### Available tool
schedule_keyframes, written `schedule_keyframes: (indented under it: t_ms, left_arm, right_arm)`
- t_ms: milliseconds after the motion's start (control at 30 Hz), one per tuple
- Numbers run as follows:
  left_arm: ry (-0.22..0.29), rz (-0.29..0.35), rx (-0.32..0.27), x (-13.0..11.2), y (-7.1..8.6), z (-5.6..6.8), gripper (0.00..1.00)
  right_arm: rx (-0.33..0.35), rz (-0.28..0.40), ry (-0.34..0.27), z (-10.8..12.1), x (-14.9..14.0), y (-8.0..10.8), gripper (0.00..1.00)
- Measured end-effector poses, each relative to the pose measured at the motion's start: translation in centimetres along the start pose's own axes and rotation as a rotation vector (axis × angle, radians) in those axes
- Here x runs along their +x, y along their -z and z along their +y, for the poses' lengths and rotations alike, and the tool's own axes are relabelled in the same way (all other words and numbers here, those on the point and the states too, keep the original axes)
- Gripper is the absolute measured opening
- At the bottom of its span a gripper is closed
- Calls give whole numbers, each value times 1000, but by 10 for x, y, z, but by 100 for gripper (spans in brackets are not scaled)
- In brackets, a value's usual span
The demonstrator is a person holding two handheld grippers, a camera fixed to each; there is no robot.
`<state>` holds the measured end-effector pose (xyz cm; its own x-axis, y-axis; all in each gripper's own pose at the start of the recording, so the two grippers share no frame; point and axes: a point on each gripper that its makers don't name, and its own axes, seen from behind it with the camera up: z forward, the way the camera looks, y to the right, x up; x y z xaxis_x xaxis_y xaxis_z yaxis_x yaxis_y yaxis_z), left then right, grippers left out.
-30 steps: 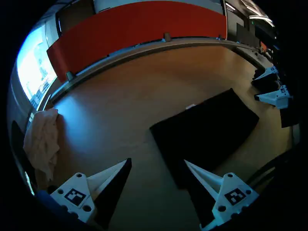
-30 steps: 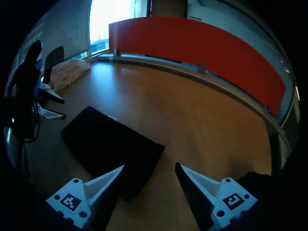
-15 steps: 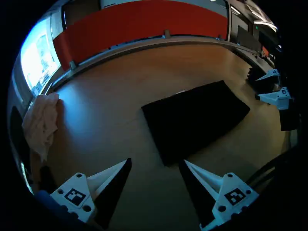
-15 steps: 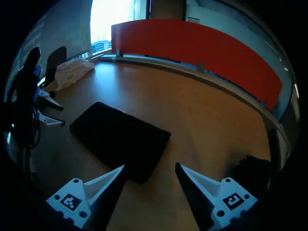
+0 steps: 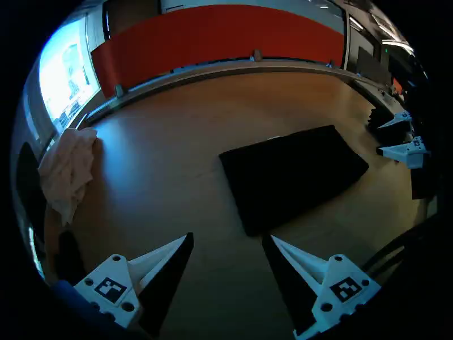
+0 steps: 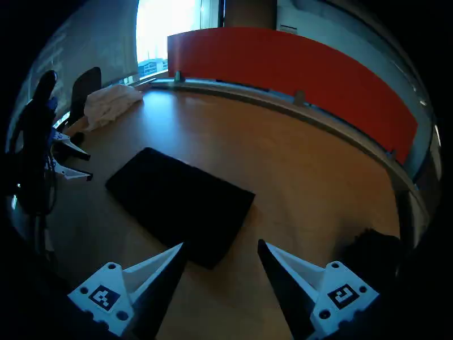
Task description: Fold towel
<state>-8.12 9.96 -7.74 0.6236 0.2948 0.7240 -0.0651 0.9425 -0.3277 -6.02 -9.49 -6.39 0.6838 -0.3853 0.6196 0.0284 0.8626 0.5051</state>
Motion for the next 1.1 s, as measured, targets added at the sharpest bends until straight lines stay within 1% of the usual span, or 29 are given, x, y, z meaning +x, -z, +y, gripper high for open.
schedule_keyframes:
  t_ms: [267,667,933,1100]
  left_arm:
    - [54,0,14,-18,16,-2,90]
    - [98,-14,43,-46,36,-8,90]
    - [132,-26,66,-65,51,-14,90]
    - [146,-37,79,-77,59,-17,90]
  right_arm:
    - [32,-9,40,-5,1,-5,92]
    - [76,-26,75,-9,-3,-15,92]
    - [105,-62,108,-9,-21,-22,92]
    - [127,-83,124,-10,-33,-25,89]
